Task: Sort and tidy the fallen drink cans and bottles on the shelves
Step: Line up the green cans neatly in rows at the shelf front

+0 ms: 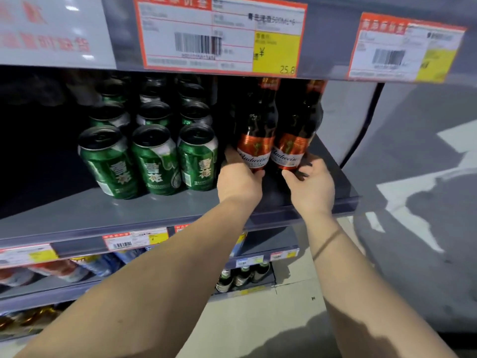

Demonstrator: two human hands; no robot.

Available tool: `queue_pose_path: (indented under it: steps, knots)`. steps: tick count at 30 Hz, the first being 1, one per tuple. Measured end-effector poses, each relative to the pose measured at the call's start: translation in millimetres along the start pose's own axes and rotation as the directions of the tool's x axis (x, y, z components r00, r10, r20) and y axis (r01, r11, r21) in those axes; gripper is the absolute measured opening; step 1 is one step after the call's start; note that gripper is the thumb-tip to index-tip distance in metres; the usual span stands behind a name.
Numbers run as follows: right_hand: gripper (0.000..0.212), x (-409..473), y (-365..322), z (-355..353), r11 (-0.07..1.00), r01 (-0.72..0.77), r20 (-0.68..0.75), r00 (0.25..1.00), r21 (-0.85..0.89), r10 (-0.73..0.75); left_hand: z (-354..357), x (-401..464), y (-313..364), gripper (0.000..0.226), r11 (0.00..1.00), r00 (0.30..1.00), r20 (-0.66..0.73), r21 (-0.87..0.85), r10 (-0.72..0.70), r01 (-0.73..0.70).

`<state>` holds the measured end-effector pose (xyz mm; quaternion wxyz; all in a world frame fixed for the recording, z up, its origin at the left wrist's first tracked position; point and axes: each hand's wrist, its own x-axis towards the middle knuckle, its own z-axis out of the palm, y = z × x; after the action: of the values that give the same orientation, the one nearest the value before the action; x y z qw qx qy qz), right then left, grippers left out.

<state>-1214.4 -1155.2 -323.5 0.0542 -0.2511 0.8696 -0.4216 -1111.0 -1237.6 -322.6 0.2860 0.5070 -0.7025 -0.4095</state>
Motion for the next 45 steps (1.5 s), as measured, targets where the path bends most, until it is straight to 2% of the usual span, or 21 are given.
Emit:
queue_pose_path:
  steps: [5,8,10,13,15,18,22,25,27,29,32,35,38,41,45]
  knots:
    - [0.045,1,-2,0,0.999,-0.011,0.026,1.000,-0.037,0.012,2,4,1,0.079,1.000,1.000,0.001,0.028,0.010,-0.010]
    - [0.057,-6,-6,-3,1.000,-0.016,0.065,0.998,0.000,0.015,-4,-1,4,0.086,1.000,0.999,0.052,-0.013,-0.006,0.006]
    - [0.062,-22,-15,-6,1.000,-0.014,0.036,0.999,0.019,0.013,-15,-12,7,0.092,0.998,0.996,0.086,-0.062,0.010,-0.005]
    - [0.048,-68,-41,-3,0.984,0.037,-0.062,0.998,0.172,-0.026,-53,-41,7,0.080,0.983,0.985,0.139,-0.166,0.099,-0.076]
    - [0.036,-106,-63,9,0.963,0.075,-0.052,0.997,0.257,-0.063,-92,-60,-2,0.068,0.969,0.976,0.159,-0.220,0.148,-0.111]
    - [0.029,-157,-103,39,0.943,0.084,0.097,0.988,0.321,-0.121,-158,-78,-30,0.056,0.955,0.986,0.086,-0.274,0.139,-0.111]
    - [0.024,-209,-169,82,0.928,0.155,0.281,0.925,0.338,-0.257,-250,-86,-74,0.042,0.971,0.994,-0.094,-0.229,0.053,-0.074]
    - [0.024,-244,-210,115,0.914,0.188,0.394,0.857,0.360,-0.332,-313,-90,-109,0.033,0.979,0.967,-0.256,-0.192,0.011,-0.062]
    - [0.032,-265,-228,138,0.907,0.190,0.436,0.827,0.376,-0.354,-349,-94,-129,0.022,0.981,0.937,-0.349,-0.190,-0.027,-0.043]
    - [0.045,-283,-240,157,0.915,0.186,0.488,0.799,0.357,-0.353,-377,-97,-149,0.017,0.983,0.894,-0.442,-0.185,-0.065,-0.020]
    - [0.064,-297,-250,180,0.930,0.181,0.531,0.778,0.320,-0.335,-409,-94,-174,0.021,0.988,0.850,-0.511,-0.143,-0.124,0.058]
    - [0.077,-299,-259,197,0.956,0.188,0.525,0.803,0.226,-0.282,-429,-82,-195,0.049,0.974,0.879,-0.423,-0.151,-0.218,0.169]
    - [0.087,-297,-266,214,0.976,0.185,0.496,0.841,0.113,-0.217,-433,-67,-205,0.073,0.974,0.937,-0.273,-0.126,-0.218,0.190]
    - [0.080,-293,-270,226,0.981,0.192,0.496,0.849,0.030,-0.182,-432,-54,-206,0.066,0.980,0.945,-0.260,-0.014,-0.197,0.200]
    - [0.049,-287,-275,233,0.977,0.214,0.534,0.828,-0.020,-0.171,-430,-45,-203,0.037,0.975,0.921,-0.344,0.057,-0.182,0.214]
